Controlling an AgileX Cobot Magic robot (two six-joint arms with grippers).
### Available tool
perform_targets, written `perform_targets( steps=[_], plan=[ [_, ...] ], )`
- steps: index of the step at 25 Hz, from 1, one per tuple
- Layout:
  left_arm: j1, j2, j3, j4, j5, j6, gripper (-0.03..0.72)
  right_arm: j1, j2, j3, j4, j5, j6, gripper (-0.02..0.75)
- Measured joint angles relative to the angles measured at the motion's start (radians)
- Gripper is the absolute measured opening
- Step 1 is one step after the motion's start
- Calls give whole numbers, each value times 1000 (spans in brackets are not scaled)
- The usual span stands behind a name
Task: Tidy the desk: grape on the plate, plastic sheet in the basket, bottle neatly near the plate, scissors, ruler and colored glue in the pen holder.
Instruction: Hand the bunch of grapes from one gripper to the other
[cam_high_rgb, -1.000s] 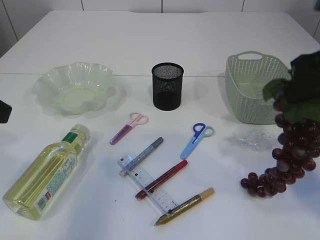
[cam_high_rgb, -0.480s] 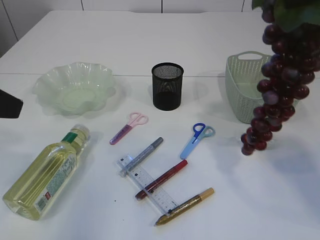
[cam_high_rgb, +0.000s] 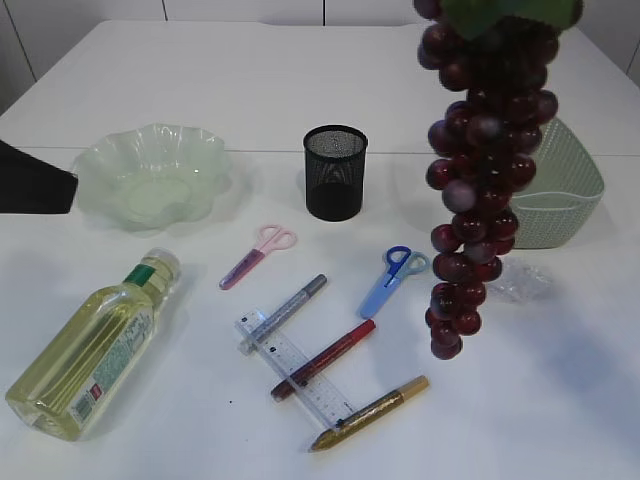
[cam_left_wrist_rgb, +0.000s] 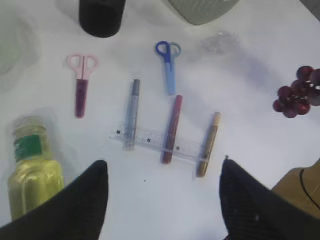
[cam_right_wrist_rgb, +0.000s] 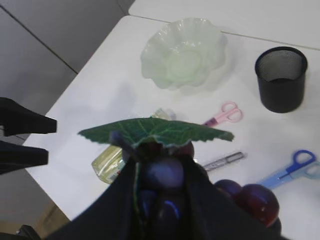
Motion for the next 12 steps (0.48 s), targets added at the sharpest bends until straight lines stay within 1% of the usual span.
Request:
perform_targets(
  steps=[4,8,12],
  plan=[
    [-112,4,0,-24,-57,37,508,44,44,-42,41,-16,-12,179],
    [-253,23,0,-32,-161,42,509,85,85,-90,53,-20,-24,179],
    [-373,60,0,-93,-261,52,536,99,110,-111,58,-22,-31,179]
  ],
)
